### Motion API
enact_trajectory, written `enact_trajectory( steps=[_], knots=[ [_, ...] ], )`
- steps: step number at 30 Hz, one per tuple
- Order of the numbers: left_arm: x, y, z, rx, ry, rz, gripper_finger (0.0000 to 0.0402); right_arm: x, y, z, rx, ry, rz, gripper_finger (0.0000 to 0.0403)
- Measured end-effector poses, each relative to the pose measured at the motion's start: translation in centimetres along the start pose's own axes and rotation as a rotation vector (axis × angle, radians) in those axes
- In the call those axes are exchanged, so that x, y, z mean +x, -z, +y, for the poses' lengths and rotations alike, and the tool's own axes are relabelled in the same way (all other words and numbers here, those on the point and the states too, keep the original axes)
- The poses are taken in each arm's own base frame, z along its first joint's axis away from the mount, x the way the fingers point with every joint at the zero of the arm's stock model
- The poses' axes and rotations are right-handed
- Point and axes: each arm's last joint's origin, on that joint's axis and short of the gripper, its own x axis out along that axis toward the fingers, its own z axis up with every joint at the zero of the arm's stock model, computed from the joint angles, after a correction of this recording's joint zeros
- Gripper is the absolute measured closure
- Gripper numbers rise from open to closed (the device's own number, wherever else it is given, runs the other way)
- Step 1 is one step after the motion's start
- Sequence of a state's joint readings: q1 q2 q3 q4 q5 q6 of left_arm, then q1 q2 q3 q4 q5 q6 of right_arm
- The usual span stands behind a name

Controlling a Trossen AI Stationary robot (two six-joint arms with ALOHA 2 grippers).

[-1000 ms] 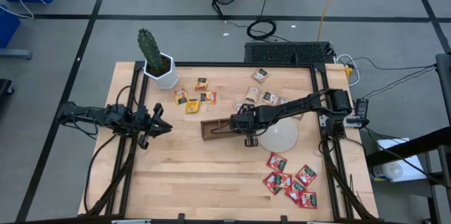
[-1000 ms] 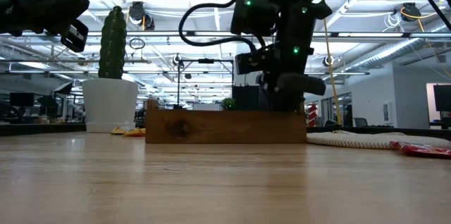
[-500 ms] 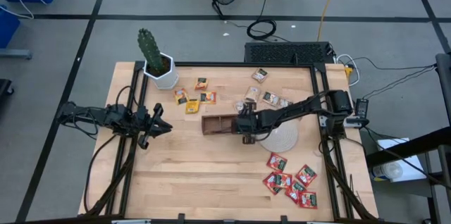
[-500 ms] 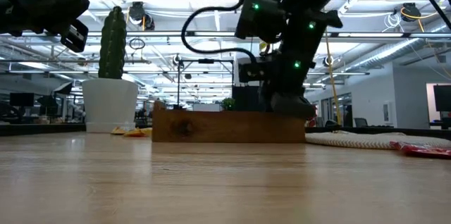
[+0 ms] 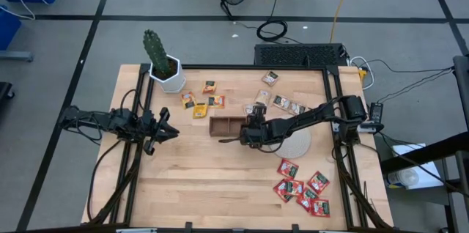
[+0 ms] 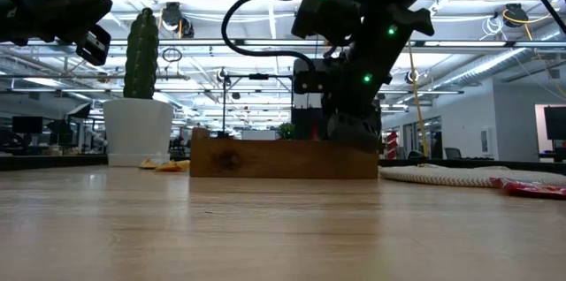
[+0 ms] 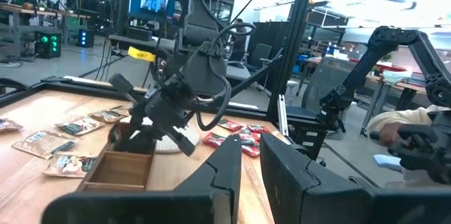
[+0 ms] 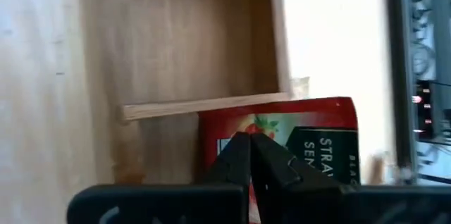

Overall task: Pick & Place Tea
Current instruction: Put the red tea bag into the right section of the wooden organizer

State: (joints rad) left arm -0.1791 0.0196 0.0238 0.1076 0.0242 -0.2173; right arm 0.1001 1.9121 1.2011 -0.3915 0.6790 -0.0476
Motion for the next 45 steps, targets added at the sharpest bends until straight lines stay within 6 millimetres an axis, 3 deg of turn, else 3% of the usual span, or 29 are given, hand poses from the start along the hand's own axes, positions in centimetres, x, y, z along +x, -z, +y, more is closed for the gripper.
enact_trajectory(
  steps=[19,23,29,34,40,45],
  knots=[
    [0.0,0.0,0.0,0.000,0.000,0.000,0.0344,-0.1,-0.3,-0.2,-0.018,0.059,-0.017,0.0403],
    [0.0,0.0,0.0,0.000,0.000,0.000,0.0344,-1.0,-0.4,-0.1,-0.057,0.120,-0.033,0.0403],
    [0.0,0.0,0.0,0.000,0.000,0.000,0.0344,-4.6,-0.9,-0.5,-0.042,0.130,-0.126,0.0403],
    [0.0,0.0,0.0,0.000,0.000,0.000,0.0344,-9.8,0.1,-1.2,-0.053,0.077,-0.173,0.0403],
    [0.0,0.0,0.0,0.000,0.000,-0.001,0.0344,-15.4,3.1,-1.8,0.074,-0.348,-0.117,0.0396],
    [0.0,0.0,0.0,0.000,0.000,0.000,0.0344,-17.6,5.7,-0.6,0.239,-0.618,-0.018,0.0329]
  ],
)
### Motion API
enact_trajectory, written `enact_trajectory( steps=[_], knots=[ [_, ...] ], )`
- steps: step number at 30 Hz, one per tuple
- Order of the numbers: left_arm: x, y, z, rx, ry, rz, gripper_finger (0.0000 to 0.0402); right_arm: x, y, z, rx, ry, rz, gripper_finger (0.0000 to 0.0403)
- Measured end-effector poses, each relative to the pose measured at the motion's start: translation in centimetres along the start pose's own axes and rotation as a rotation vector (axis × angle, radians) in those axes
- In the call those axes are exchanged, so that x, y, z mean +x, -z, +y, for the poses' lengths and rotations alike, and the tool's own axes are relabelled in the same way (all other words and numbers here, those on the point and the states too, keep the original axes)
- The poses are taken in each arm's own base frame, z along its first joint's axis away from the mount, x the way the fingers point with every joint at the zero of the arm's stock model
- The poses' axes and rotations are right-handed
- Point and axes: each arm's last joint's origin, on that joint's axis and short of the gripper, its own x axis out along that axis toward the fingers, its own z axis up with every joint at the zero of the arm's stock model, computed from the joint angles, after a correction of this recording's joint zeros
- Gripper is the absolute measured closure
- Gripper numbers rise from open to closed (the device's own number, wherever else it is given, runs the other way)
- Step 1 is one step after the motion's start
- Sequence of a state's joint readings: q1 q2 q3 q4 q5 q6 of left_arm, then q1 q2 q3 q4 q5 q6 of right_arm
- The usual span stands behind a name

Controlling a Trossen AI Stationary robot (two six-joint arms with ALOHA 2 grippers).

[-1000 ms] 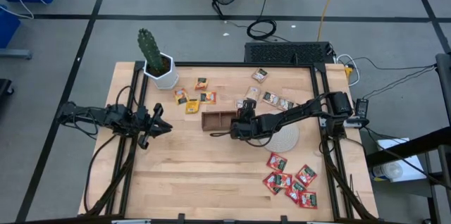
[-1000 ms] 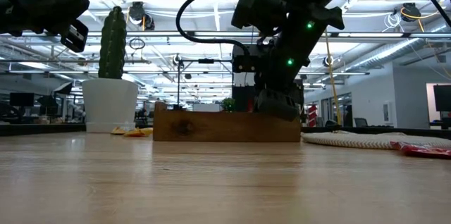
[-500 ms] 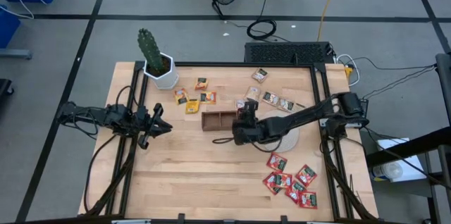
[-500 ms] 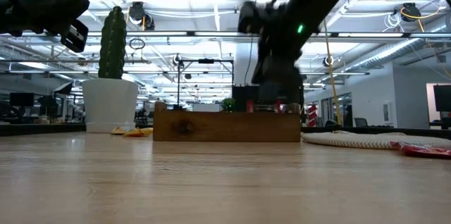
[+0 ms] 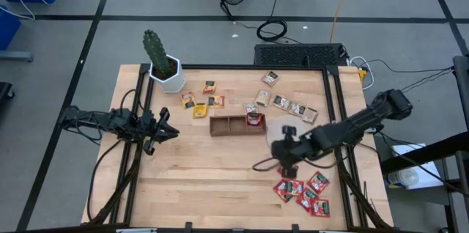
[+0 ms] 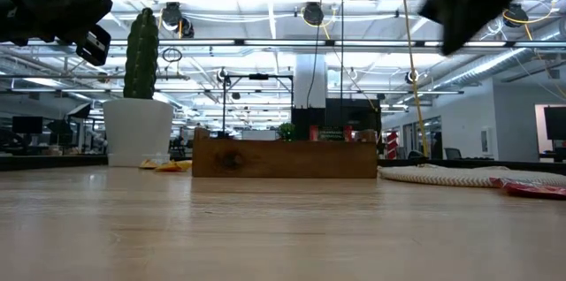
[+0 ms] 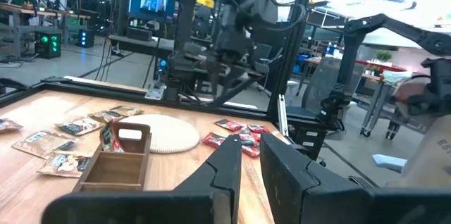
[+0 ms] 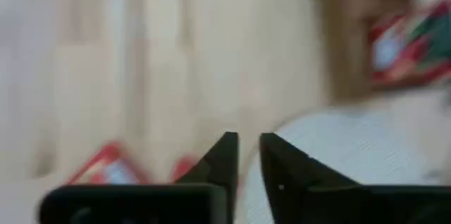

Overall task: Pick & Place Tea
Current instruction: Put the red tea bag into the right section of the wooden organizer

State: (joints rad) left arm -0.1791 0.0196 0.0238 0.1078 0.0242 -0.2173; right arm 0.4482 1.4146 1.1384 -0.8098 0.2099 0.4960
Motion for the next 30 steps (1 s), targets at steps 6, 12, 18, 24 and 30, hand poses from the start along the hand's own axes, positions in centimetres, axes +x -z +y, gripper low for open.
enact_trajectory(
  steps=[6,12,18,24,30],
  knots=[
    [0.0,0.0,0.0,0.000,0.000,0.000,0.0344,2.9,4.5,1.5,0.083,-0.143,0.043,0.0187],
    [0.0,0.0,0.0,0.000,0.000,0.000,0.0344,5.7,7.3,1.0,0.171,-0.236,0.123,0.0089],
    [0.0,0.0,0.0,0.000,-0.001,0.004,0.0344,5.2,9.4,0.5,0.336,-0.237,0.414,0.0088],
    [0.0,0.0,0.0,0.000,-0.001,0.004,0.0344,4.3,11.4,1.1,0.435,-0.167,0.600,0.0088],
    [0.0,0.0,0.0,0.000,0.000,0.000,0.0344,4.5,12.9,1.7,0.613,-0.067,0.620,0.0089]
  ],
)
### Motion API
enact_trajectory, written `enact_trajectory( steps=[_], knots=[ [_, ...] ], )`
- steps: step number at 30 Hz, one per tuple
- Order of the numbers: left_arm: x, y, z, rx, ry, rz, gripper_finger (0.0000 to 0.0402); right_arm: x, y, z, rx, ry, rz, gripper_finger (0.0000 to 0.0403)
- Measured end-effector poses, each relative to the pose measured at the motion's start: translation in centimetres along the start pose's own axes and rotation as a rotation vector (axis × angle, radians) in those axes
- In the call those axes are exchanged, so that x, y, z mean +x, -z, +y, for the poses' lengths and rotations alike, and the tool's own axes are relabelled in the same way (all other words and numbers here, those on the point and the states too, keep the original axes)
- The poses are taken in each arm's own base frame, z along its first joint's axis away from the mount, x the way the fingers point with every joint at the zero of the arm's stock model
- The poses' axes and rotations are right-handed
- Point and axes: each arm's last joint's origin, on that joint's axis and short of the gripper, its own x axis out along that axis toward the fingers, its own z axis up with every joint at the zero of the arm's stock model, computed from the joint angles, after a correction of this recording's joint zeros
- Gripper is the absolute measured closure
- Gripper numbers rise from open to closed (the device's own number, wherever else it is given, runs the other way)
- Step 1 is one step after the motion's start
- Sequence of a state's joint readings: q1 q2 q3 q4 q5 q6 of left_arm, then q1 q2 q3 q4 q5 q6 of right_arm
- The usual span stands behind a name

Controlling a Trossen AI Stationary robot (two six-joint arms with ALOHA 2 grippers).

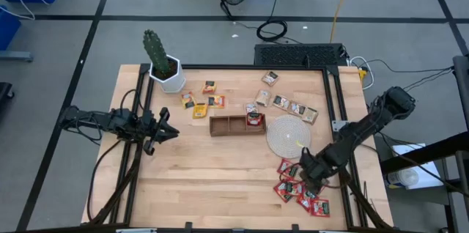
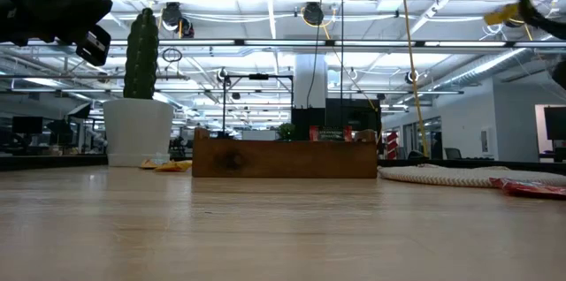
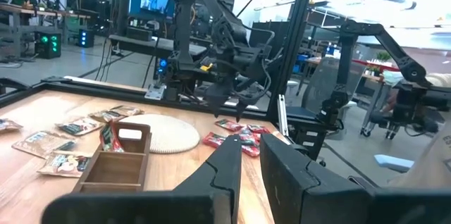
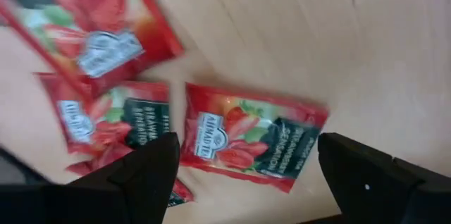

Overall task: Pick & Place Tea
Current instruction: Put the red tea bag into the right section of the wooden organizer

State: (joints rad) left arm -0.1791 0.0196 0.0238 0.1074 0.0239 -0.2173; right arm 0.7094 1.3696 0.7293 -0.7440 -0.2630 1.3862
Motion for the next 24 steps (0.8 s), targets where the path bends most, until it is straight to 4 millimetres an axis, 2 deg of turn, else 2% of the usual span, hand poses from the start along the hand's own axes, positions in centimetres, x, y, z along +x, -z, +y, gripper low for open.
enact_trajectory(
  steps=[7,14,18,24],
  knots=[
    [0.0,0.0,0.0,0.000,0.000,0.000,0.0344,1.2,1.7,-0.1,0.249,0.003,0.085,0.0090],
    [0.0,0.0,0.0,0.000,0.000,-0.001,0.0344,2.6,2.2,0.9,0.270,-0.189,0.088,0.0090],
    [0.0,0.0,0.0,0.000,0.000,0.000,0.0344,3.7,2.0,0.2,0.298,-0.256,0.069,0.0090],
    [0.0,0.0,0.0,0.000,0.000,0.000,0.0344,5.1,1.6,-1.9,0.319,-0.186,0.051,0.0090]
  ],
)
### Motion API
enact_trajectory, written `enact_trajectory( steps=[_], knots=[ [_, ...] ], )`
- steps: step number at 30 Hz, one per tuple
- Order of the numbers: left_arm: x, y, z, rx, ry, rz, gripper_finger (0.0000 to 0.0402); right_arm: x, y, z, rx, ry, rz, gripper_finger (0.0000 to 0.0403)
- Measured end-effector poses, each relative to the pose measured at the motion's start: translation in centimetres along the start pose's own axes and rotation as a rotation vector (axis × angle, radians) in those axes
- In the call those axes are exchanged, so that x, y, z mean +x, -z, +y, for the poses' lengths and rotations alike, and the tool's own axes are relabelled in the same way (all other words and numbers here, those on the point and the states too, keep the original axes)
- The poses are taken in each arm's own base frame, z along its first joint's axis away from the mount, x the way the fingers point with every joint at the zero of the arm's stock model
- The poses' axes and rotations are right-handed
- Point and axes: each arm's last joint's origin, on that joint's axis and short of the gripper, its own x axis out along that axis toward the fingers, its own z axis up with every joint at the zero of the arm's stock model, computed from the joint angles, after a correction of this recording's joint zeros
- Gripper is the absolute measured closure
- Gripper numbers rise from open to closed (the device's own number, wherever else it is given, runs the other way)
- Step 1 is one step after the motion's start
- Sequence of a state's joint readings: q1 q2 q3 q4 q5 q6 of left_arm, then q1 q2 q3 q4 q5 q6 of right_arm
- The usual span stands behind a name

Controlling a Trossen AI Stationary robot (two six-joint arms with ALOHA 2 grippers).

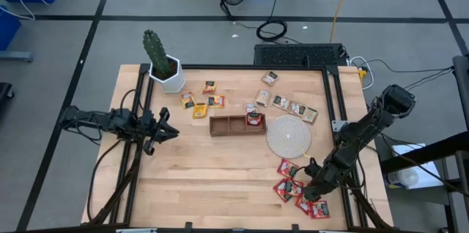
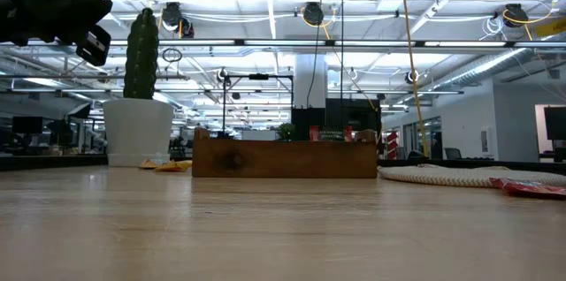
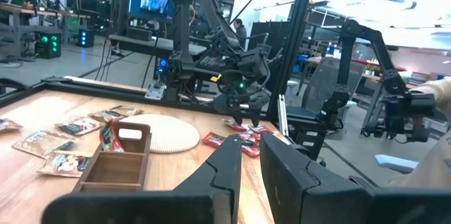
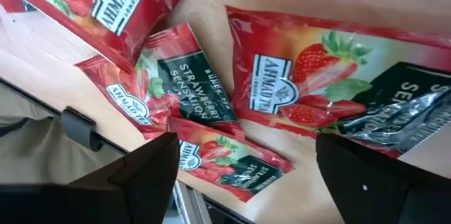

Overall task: Pick & Place Tea
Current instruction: Put the red tea bag into the right section of the wooden organizer

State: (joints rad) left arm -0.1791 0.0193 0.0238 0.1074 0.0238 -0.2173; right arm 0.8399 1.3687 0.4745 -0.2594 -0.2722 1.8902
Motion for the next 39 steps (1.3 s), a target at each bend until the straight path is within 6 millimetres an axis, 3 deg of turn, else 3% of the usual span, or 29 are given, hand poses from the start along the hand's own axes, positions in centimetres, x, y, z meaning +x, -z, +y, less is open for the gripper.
enact_trajectory(
  steps=[6,11,22,28,34,39],
  knots=[
    [0.0,0.0,0.0,0.000,0.000,0.000,0.0344,0.2,-0.6,-0.6,-0.029,0.014,-0.033,0.0090],
    [0.0,0.0,0.0,0.000,0.000,0.000,0.0344,0.0,-1.1,-0.2,-0.112,-0.044,-0.186,0.0090],
    [0.0,0.0,0.0,0.000,0.000,0.000,0.0344,-1.4,-1.9,0.3,-0.376,-0.123,-0.631,0.0090],
    [0.0,0.0,0.0,0.000,0.000,0.000,0.0344,-1.8,-2.6,0.1,-0.496,-0.068,-0.906,0.0090],
    [0.0,0.0,0.0,0.000,-0.001,0.004,0.0344,-2.3,-3.2,1.0,-0.521,-0.078,-1.109,0.0090],
    [0.0,0.0,0.0,0.000,0.001,-0.001,0.0344,-2.8,-3.5,2.1,-0.475,-0.173,-1.131,0.0090]
  ],
)
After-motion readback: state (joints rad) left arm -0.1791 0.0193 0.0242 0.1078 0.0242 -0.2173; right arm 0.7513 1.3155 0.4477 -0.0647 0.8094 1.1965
